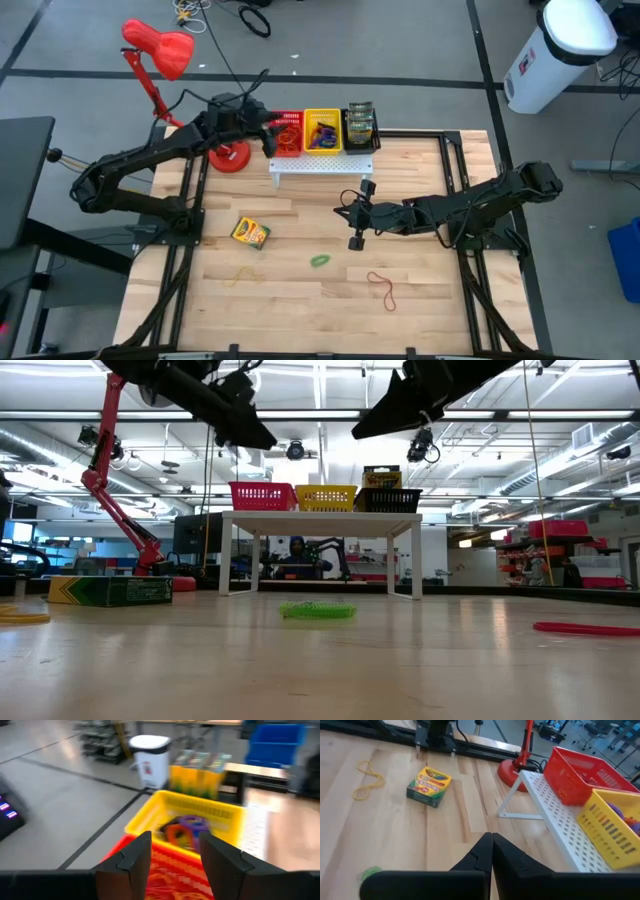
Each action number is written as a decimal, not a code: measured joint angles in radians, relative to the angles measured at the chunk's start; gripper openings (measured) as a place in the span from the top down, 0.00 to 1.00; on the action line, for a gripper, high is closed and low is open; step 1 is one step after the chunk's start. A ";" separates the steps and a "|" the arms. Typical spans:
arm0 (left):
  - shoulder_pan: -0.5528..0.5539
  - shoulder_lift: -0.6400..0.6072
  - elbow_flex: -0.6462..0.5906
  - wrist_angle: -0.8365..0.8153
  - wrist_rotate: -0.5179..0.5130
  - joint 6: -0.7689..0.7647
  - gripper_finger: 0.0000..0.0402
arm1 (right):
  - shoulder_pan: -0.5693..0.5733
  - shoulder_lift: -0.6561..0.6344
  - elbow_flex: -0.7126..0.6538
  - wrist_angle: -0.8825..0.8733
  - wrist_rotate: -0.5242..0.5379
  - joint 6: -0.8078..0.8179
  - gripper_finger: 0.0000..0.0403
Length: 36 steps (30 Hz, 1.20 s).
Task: Pick & Place Office Desk Supplies
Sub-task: Put the green spring keychain into yellow bin
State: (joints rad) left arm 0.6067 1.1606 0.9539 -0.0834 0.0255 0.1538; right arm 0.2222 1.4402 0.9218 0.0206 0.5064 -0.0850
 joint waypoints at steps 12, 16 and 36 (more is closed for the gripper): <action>-0.108 -0.007 0.000 -0.005 -0.031 0.063 0.72 | -0.021 0.033 0.000 0.078 -0.081 -0.002 0.95; -0.191 -0.019 0.000 -0.037 -0.059 0.075 0.77 | -0.022 0.036 0.000 0.095 -0.073 -0.020 0.95; -0.694 -0.190 -0.720 0.706 -0.118 -0.166 0.97 | -0.027 0.036 0.000 0.038 -0.220 0.104 0.95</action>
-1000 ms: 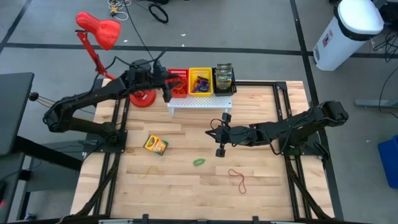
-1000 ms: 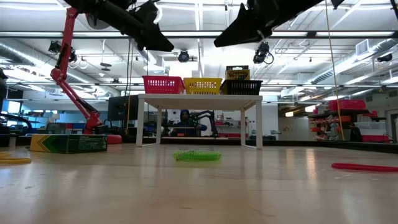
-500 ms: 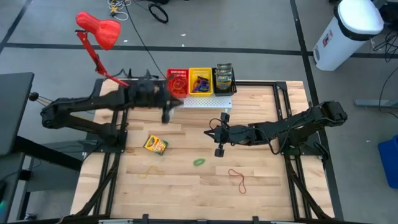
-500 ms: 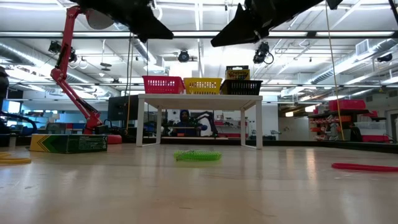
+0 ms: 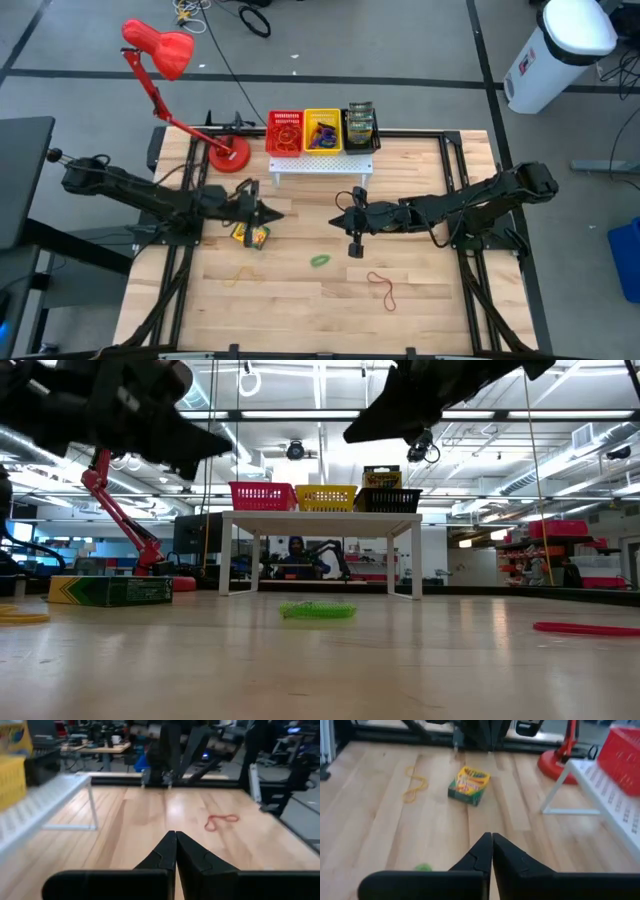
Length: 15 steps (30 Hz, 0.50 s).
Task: Pick & Place Office Desk Supplies
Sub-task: Put the green spring keychain into yellow bin
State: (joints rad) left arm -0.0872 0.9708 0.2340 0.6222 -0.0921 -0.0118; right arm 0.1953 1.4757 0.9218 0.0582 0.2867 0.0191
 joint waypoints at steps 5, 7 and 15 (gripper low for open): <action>-0.027 0.054 -0.079 0.105 -0.109 -0.025 0.97 | 0.001 0.033 0.000 -0.074 -0.048 0.051 0.87; -0.026 0.074 -0.086 0.123 -0.138 -0.056 0.97 | 0.000 0.078 0.000 -0.076 -0.091 0.064 0.80; -0.024 0.116 -0.087 0.190 -0.144 -0.066 0.97 | 0.001 0.265 0.031 -0.093 -0.201 0.062 0.54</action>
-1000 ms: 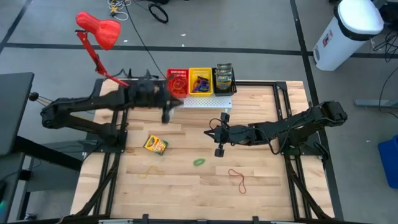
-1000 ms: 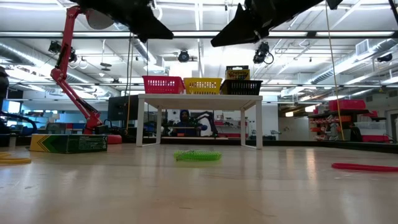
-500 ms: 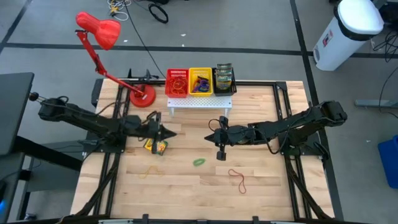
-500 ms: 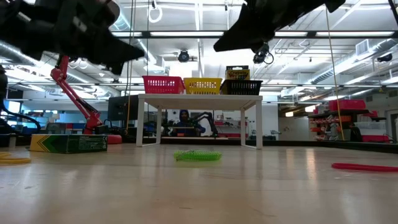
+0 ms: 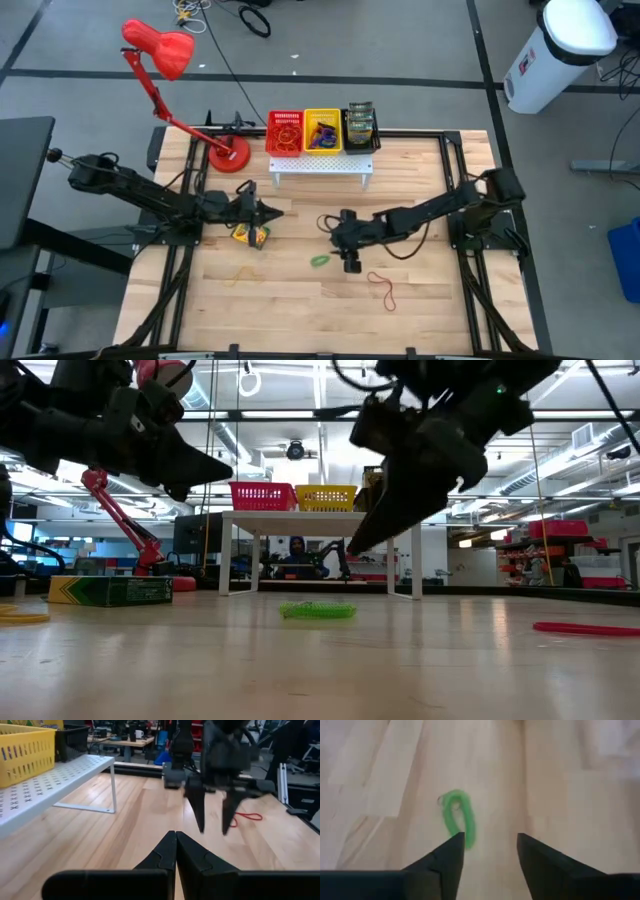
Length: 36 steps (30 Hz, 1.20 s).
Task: Pick & Place Office Desk Supplies
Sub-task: Put the green spring keychain into yellow bin
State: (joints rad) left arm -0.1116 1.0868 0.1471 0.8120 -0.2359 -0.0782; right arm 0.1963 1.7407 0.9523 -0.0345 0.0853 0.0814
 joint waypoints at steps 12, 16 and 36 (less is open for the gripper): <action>0.001 0.000 0.000 0.039 0.000 -0.009 0.97 | 0.034 0.180 0.143 -0.040 -0.081 -0.157 0.55; 0.001 0.000 0.000 0.039 0.000 -0.007 0.97 | 0.032 0.216 0.162 -0.045 -0.007 -0.144 0.56; 0.001 0.000 0.000 0.037 -0.003 -0.004 0.97 | 0.032 0.245 0.166 -0.022 -0.048 -0.139 0.86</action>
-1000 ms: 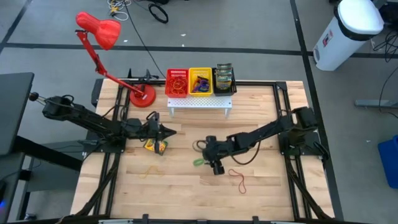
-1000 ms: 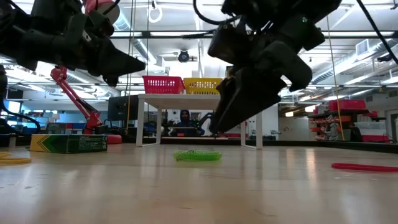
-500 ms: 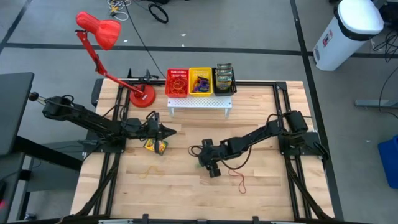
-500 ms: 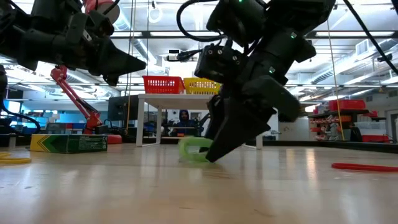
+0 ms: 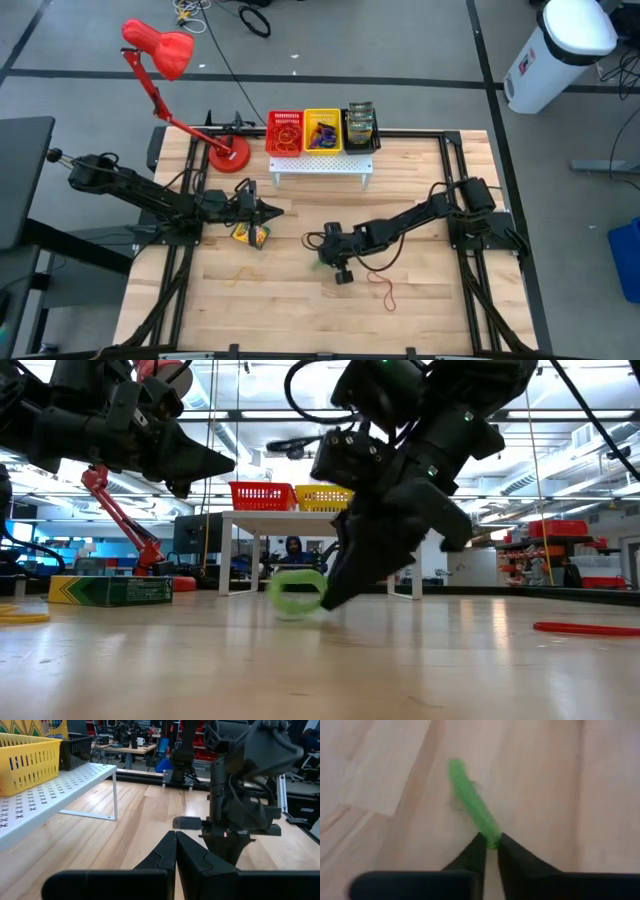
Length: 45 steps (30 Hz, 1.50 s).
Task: Pick & Place Office Desk Supplies
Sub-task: Put the green spring keychain into yellow bin
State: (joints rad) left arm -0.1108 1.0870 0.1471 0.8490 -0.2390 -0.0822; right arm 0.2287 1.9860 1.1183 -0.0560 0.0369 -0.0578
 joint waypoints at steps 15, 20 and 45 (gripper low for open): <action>0.000 0.000 0.000 0.000 0.000 0.000 0.97 | -0.107 -0.305 0.222 -0.357 0.327 0.025 0.97; 0.000 0.000 0.000 -0.002 -0.001 0.000 0.97 | -0.255 -0.278 0.442 -0.513 0.436 -0.061 0.98; 0.001 0.000 0.010 -0.012 0.010 0.037 0.97 | -0.536 -0.120 0.607 -0.644 0.399 -0.116 0.68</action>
State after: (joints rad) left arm -0.1097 1.0874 0.1575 0.8370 -0.2292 -0.0454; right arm -0.3074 1.8656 1.7256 -0.6999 0.4357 -0.1739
